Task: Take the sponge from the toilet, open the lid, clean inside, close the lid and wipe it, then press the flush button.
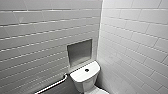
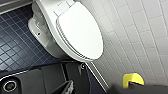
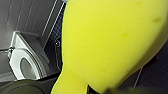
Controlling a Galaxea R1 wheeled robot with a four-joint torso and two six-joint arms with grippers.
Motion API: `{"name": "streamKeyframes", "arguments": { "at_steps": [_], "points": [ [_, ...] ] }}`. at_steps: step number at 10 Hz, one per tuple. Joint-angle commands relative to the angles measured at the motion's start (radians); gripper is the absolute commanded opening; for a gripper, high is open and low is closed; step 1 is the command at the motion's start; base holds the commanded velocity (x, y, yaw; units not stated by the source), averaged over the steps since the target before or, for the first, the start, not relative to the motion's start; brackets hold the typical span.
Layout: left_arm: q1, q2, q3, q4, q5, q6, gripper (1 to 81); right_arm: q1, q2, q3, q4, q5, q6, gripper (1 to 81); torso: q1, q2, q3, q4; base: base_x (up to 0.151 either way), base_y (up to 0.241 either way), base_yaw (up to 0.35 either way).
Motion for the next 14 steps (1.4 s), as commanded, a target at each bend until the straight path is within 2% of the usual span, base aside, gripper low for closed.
{"name": "streamKeyframes", "arguments": {
  "at_steps": [1, 4, 7, 10, 11, 12, 14],
  "points": [
    [-0.233, -0.045, 0.043, -0.103, 0.165, -0.004, 81.1, 0.038, -0.039, 0.029, 0.008, -0.048, 0.005, 1.0, 0.000, 0.000, 0.001, 0.000, 0.000, 0.000, 0.000],
    [-0.403, -0.024, 0.035, -0.165, 0.234, -0.020, 81.1, 0.047, -0.036, 0.029, 0.012, -0.045, 0.006, 1.0, 0.001, 0.001, -0.010, 0.000, 0.000, 0.000, 0.000],
    [-0.532, 0.022, -0.005, -0.160, 0.243, -0.088, 81.1, 0.050, -0.031, 0.045, 0.020, -0.043, 0.006, 1.0, 0.001, 0.001, -0.010, 0.000, 0.000, 0.000, 0.000],
    [-0.640, 0.104, -0.111, -0.156, 0.306, -0.145, 81.1, 0.047, -0.029, 0.041, 0.023, -0.020, 0.006, 1.0, 0.001, 0.001, -0.011, 0.000, 0.000, 0.000, 0.000],
    [-0.663, 0.131, -0.145, -0.154, 0.308, -0.157, 81.1, 0.049, -0.029, 0.045, 0.032, -0.014, 0.006, 1.0, 0.001, 0.001, -0.011, 0.000, 0.000, 0.000, 0.000],
    [-0.693, 0.169, -0.198, -0.154, 0.314, -0.165, 81.1, 0.050, -0.028, 0.047, 0.037, -0.014, 0.006, 1.0, 0.001, 0.002, -0.034, 0.000, 0.000, 0.000, 0.000],
    [-0.759, 0.255, -0.327, -0.153, 0.378, -0.175, 81.1, 0.050, -0.028, 0.049, 0.040, -0.007, 0.006, 1.0, 0.002, 0.002, -0.060, 0.000, 0.000, 0.000, 0.000]
  ]
}}
